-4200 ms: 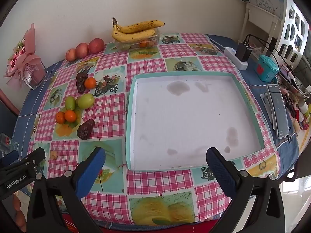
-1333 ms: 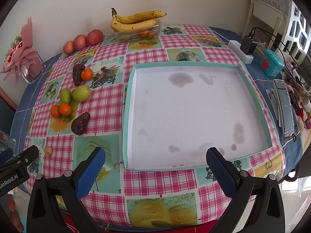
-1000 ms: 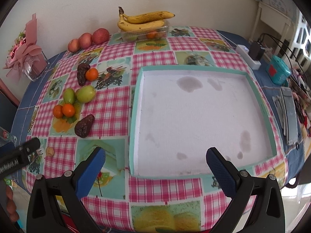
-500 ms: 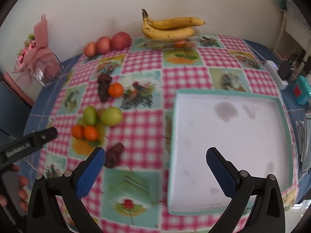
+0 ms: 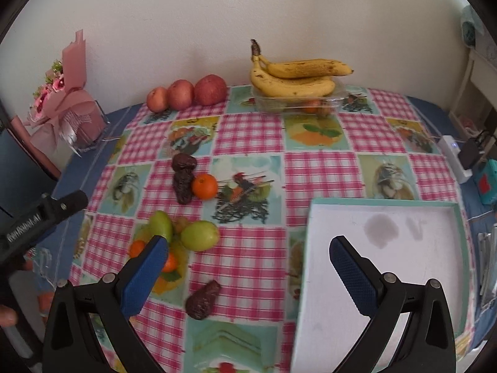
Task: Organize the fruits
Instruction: 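Reach the right tool to the dark date and close on it while the left tool reaches the orange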
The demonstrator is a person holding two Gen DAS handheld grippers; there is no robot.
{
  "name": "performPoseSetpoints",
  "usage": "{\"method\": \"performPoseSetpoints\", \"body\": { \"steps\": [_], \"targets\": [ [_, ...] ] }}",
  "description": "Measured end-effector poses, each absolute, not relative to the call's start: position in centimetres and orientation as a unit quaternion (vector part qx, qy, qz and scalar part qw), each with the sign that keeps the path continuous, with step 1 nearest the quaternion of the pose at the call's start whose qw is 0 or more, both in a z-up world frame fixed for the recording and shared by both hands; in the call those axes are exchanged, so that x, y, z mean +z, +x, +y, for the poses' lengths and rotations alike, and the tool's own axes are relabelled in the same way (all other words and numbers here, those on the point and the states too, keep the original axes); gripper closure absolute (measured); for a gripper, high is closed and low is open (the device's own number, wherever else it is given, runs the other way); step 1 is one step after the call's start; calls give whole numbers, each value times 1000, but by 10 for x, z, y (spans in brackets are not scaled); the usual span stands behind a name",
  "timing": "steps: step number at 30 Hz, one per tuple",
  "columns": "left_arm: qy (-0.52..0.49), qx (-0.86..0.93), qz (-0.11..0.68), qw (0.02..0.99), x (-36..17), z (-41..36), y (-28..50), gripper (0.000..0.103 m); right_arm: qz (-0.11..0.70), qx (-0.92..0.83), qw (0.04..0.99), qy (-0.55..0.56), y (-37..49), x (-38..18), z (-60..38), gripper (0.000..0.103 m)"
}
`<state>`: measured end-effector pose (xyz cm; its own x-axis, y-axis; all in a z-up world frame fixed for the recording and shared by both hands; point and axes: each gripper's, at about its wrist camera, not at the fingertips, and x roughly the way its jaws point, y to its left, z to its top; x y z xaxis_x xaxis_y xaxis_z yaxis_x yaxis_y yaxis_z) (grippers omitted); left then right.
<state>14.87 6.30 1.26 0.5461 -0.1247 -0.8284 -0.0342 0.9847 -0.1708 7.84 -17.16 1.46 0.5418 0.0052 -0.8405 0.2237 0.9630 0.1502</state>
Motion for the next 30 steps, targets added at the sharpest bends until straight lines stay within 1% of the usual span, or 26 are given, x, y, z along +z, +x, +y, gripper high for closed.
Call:
{"method": "performPoseSetpoints", "body": {
  "steps": [6, 11, 16, 18, 19, 21, 24, 25, 29, 30],
  "targets": [
    [-60, -24, 491, 869, 13, 65, 150, 0, 491, -27, 865, 101, 85, 13, -150, 0],
    [-28, -13, 500, 866, 8, 61, 150, 0, 502, -35, 860, 89, 86, 6, -145, 0],
    [-41, -16, 529, 847, -11, 63, 154, 1, 529, -20, 843, 96, 91, -14, -137, 0],
    [-47, -16, 543, 839, -21, 61, 157, 3, 537, -21, 838, 94, 91, -20, -134, 3],
    [-48, -17, 549, 835, -26, 60, 157, 7, 540, -20, 836, 96, 91, -23, -133, 7],
    [-53, -22, 564, 824, -39, 58, 159, 13, 547, -21, 832, 92, 92, -31, -129, 10],
    [-66, -30, 581, 811, -53, 55, 161, 15, 564, -12, 821, 87, 94, -46, -122, 18],
    [-69, -31, 584, 808, -56, 55, 162, 17, 570, -7, 817, 89, 95, -52, -120, 21],
    [-74, -28, 597, 798, -68, 53, 163, 22, 595, 2, 799, 90, 96, -71, -113, 30],
    [-75, -28, 599, 797, -70, 53, 163, 24, 600, 0, 795, 90, 96, -75, -112, 31]
  ]
}}
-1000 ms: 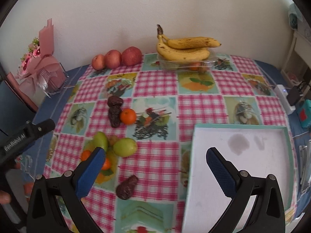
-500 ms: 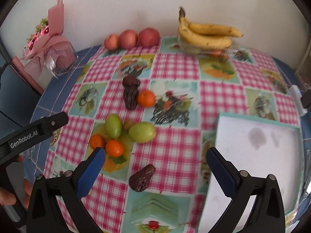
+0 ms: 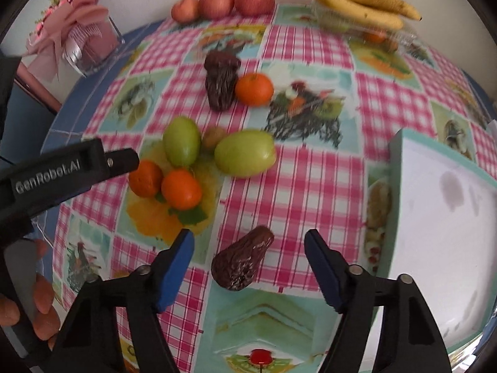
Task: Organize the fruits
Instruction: 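Reach the right tool to the dark date and close on it while the left tool reaches the orange, then lift the date with the right tool while the left tool lifts the orange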
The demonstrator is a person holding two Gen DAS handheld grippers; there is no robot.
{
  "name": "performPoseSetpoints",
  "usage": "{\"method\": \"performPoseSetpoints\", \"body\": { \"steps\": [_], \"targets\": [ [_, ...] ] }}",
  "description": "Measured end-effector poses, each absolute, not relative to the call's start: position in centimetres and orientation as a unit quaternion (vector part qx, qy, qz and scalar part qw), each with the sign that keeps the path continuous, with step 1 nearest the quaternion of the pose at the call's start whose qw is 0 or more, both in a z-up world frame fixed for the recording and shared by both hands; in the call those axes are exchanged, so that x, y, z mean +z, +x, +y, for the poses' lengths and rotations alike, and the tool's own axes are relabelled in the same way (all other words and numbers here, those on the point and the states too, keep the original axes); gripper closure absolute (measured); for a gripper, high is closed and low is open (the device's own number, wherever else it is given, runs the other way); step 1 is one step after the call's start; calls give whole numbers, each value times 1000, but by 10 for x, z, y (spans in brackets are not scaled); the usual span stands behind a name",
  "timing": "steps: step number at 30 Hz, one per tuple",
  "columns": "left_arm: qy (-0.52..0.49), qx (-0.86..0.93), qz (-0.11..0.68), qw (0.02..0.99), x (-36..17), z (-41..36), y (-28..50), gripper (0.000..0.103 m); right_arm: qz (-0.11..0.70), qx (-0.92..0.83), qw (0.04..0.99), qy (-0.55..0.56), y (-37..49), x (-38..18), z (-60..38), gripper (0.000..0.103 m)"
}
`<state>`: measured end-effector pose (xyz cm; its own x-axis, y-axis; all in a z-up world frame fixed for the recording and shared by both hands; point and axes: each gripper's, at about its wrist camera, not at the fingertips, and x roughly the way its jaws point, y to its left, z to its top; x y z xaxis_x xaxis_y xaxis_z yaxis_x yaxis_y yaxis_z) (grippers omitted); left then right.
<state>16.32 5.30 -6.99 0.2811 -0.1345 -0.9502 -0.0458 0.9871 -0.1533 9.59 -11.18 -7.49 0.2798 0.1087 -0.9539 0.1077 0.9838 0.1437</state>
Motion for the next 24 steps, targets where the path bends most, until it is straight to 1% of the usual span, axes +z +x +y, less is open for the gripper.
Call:
{"method": "performPoseSetpoints", "body": {
  "steps": [2, 3, 5, 6, 7, 8, 11, 12, 14, 15, 16, 17, 24],
  "targets": [
    [-80, -31, 604, 792, -75, 52, 163, 28, 607, -2, 789, 91, 95, -79, -112, 37],
    [-81, -32, 607, 790, -77, 51, 164, 29, 609, -3, 788, 91, 95, -80, -112, 38],
    [-81, -34, 611, 787, -81, 49, 164, 30, 613, -4, 785, 93, 94, -82, -113, 43],
    [-82, -36, 614, 784, -84, 48, 164, 33, 614, -5, 784, 94, 93, -83, -113, 44],
    [-83, -39, 616, 782, -86, 46, 164, 39, 615, -4, 783, 95, 93, -83, -114, 47],
    [-85, -42, 619, 780, -87, 45, 164, 42, 615, -1, 783, 98, 93, -83, -114, 50],
    [-88, -44, 624, 776, -92, 42, 165, 46, 615, 8, 782, 101, 93, -84, -113, 56],
    [-90, -46, 625, 774, -94, 41, 165, 51, 616, 11, 781, 101, 93, -83, -112, 57],
    [-97, -51, 628, 771, -95, 40, 165, 56, 617, 18, 780, 105, 93, -83, -111, 62],
    [-97, -54, 628, 770, -96, 39, 166, 60, 617, 20, 780, 105, 92, -82, -110, 63],
    [-98, -57, 628, 770, -96, 38, 166, 66, 616, 22, 781, 104, 92, -82, -110, 67],
    [-100, -60, 627, 770, -96, 37, 166, 67, 615, 24, 781, 103, 92, -81, -110, 70],
    [-101, -54, 617, 778, -88, 37, 166, 68, 606, 25, 789, 98, 89, -73, -113, 70]
  ]
}}
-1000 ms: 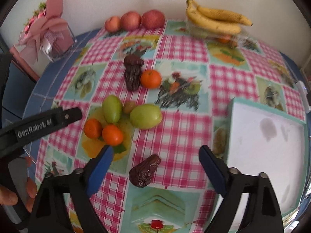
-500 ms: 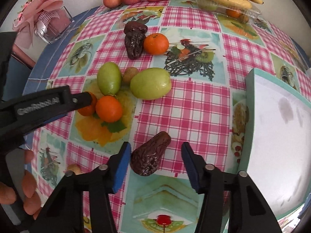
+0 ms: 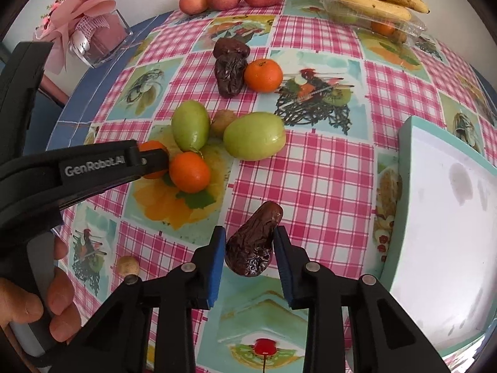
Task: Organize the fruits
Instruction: 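Lift the date with the right tool while the left tool lifts the orange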
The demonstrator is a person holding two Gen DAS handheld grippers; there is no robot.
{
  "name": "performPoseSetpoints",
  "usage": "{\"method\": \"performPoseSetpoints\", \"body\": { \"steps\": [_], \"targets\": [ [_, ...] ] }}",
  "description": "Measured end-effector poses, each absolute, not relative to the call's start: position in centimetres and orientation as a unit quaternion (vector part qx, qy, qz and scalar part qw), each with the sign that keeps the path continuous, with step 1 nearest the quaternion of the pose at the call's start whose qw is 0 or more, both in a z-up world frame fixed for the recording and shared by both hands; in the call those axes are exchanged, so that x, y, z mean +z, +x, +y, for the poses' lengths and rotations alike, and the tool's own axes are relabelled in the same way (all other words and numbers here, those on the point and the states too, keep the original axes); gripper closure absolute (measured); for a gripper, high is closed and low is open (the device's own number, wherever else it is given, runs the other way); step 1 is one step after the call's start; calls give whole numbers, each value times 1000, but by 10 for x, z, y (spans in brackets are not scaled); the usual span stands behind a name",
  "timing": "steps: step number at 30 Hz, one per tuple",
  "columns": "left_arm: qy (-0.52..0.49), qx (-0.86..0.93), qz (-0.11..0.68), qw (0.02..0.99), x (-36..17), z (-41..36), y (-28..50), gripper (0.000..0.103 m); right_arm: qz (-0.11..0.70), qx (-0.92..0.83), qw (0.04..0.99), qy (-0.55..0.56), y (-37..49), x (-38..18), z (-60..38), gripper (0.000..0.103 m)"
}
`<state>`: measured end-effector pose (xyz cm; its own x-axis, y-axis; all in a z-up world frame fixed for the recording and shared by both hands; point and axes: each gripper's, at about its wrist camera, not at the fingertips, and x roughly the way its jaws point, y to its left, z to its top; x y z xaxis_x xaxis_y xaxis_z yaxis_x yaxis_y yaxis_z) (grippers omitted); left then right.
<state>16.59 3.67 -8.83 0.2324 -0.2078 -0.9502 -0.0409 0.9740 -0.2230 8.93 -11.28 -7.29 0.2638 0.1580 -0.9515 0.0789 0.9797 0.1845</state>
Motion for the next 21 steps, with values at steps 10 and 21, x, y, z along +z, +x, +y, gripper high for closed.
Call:
{"method": "performPoseSetpoints", "body": {
  "steps": [10, 21],
  "targets": [
    [-112, -62, 571, 811, -42, 39, 157, 68, 569, 16, 815, 110, 86, -40, -131, 70],
    [-99, -90, 556, 820, -22, 11, 143, 68, 551, -44, 822, 141, 75, -29, -192, 70]
  ]
}}
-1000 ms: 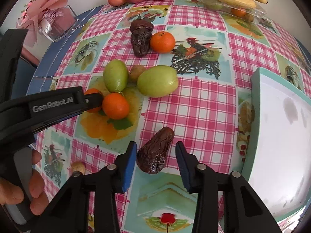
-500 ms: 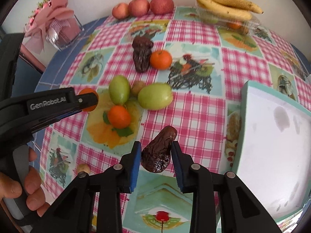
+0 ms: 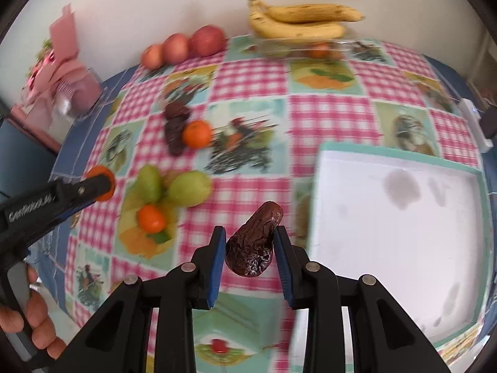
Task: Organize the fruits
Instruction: 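Lift the date with the right tool while the left tool lifts the orange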
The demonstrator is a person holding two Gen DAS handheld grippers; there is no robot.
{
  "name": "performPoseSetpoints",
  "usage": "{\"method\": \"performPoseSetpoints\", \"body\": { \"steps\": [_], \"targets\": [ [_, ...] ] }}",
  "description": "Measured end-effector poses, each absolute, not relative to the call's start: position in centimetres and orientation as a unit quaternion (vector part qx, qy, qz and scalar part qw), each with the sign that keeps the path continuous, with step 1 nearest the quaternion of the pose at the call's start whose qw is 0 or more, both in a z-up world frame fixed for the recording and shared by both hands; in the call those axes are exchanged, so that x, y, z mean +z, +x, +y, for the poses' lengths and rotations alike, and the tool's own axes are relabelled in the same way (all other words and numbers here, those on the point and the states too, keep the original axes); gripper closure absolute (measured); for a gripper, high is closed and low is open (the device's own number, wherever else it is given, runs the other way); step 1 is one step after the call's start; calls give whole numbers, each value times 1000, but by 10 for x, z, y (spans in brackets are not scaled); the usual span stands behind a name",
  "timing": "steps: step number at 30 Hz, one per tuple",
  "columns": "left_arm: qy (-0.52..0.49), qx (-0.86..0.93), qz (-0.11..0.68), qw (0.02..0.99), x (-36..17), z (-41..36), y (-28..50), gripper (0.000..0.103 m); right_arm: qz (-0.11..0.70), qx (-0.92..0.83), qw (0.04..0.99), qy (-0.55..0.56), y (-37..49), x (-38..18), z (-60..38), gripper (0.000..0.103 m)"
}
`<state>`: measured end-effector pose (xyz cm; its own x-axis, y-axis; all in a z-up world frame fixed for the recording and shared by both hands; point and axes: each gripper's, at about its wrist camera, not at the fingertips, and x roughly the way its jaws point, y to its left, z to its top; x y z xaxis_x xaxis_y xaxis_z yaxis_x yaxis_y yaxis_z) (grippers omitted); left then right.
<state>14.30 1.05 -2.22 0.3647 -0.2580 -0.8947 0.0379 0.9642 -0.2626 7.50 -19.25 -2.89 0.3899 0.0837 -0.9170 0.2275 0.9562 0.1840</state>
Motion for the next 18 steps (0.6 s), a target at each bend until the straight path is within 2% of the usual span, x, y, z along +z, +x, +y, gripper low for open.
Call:
{"method": "performPoseSetpoints", "body": {
  "steps": [18],
  "targets": [
    [-57, -179, 565, 803, -21, -95, 116, 68, 521, -177, 810, 204, 29, -19, -318, 70]
  ]
}}
